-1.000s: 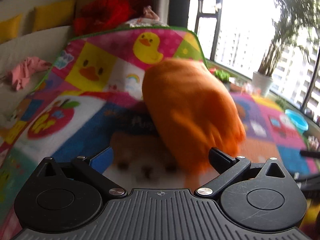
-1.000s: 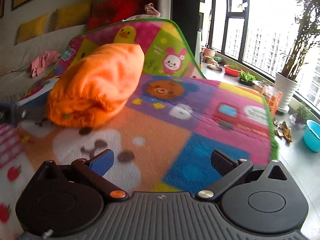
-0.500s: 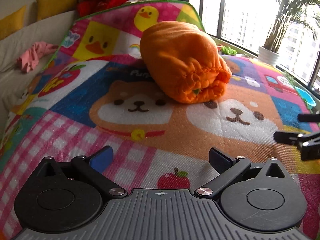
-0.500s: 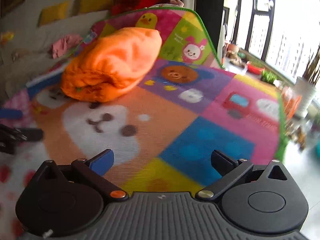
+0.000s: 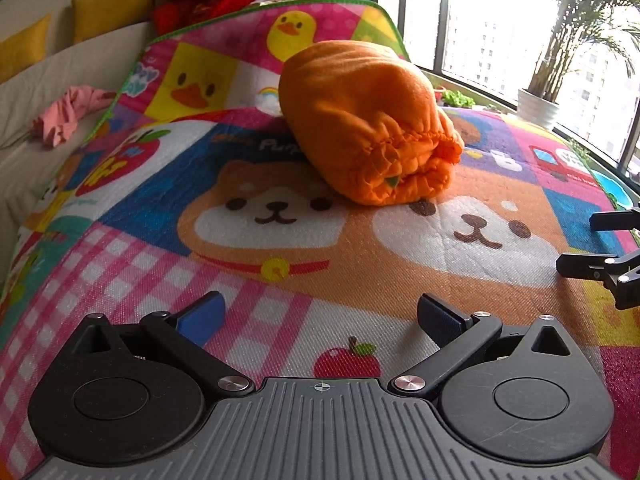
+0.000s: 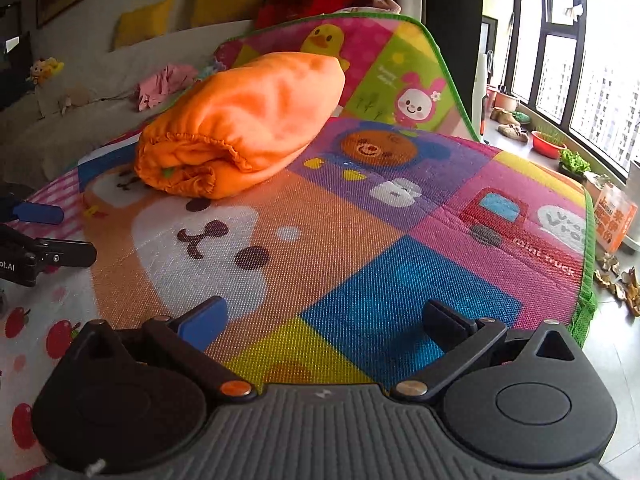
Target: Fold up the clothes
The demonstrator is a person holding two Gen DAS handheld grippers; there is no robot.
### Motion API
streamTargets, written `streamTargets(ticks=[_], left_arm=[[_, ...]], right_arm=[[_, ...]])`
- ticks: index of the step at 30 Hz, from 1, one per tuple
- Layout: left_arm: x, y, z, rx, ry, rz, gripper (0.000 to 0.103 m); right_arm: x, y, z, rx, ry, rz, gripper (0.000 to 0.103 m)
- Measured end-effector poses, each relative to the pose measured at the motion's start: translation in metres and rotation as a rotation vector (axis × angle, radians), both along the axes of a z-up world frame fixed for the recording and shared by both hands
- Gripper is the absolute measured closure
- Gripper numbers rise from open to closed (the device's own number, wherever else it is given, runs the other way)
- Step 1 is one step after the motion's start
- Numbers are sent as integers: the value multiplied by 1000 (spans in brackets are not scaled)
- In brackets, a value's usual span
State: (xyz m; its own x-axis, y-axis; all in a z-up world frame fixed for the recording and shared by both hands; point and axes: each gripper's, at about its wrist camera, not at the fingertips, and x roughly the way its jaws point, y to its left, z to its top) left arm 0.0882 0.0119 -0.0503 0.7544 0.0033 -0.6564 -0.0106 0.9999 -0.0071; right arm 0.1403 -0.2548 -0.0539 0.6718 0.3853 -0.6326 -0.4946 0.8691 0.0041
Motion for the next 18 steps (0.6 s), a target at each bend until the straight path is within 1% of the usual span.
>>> streamTargets(ticks=[18], left_arm=[[2,-1,0,7,0,3,0]], right_arm=[[0,-1,-1,5,-3,5,0]])
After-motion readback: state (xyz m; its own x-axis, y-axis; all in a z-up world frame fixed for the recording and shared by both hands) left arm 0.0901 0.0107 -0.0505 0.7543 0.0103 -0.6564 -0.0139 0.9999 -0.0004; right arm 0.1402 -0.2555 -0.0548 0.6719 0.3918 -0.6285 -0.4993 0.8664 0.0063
